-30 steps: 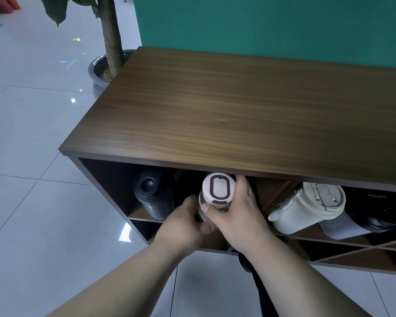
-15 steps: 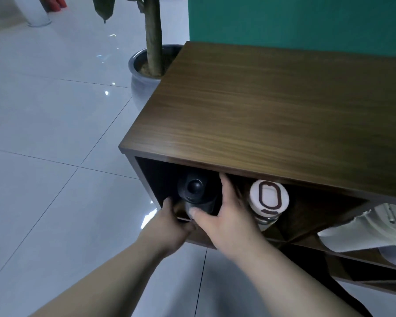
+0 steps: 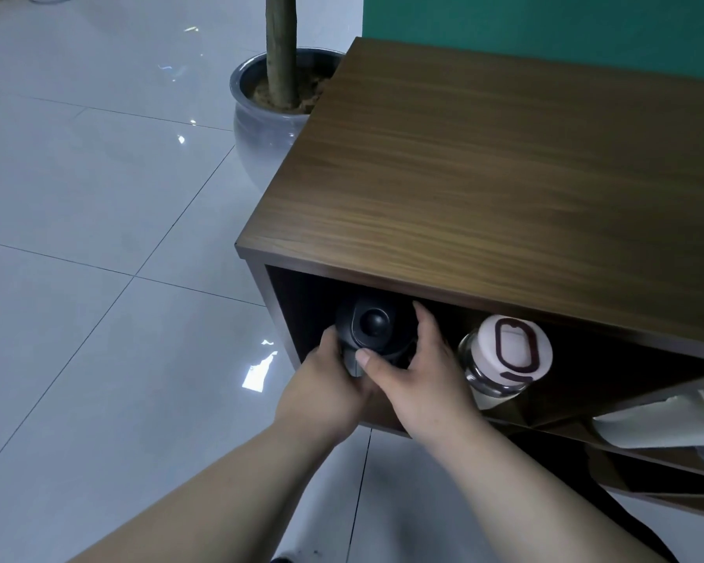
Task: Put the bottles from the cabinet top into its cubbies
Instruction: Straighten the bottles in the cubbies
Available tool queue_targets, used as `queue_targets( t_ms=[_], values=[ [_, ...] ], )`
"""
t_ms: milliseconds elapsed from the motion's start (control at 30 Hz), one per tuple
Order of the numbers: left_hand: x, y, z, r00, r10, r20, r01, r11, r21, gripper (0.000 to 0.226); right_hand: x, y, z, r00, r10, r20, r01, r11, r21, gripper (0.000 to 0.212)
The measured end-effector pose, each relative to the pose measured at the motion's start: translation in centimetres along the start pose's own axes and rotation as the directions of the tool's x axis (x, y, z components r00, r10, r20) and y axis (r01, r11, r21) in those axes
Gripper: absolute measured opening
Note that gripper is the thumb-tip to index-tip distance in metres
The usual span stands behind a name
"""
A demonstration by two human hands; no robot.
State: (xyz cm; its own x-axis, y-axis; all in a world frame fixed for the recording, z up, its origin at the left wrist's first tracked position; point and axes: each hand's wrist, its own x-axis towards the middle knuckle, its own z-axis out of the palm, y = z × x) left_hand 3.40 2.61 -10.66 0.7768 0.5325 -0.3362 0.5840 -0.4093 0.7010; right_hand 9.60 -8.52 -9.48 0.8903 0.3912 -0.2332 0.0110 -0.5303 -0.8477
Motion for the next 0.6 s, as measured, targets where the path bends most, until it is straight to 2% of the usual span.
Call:
queue_targets(
  t_ms=[433,600],
  values=[
    [0.55,-0.73,-0.22,0.998,0.026,0.059,-0.025,1.0,-0.011,0.045,-0.24,0.31,0.4,0.998,0.022,-0.05,-0.021,1.0,0.015,0.11],
    [0.59,-0.7,-0.03,0.999,0.017,0.046,-0.016,1.0,-0.01,0.042,-0.41,0.26,0.17,1.0,0.013,-0.024,-0.013,1.0,-0.006,0.111]
  ],
)
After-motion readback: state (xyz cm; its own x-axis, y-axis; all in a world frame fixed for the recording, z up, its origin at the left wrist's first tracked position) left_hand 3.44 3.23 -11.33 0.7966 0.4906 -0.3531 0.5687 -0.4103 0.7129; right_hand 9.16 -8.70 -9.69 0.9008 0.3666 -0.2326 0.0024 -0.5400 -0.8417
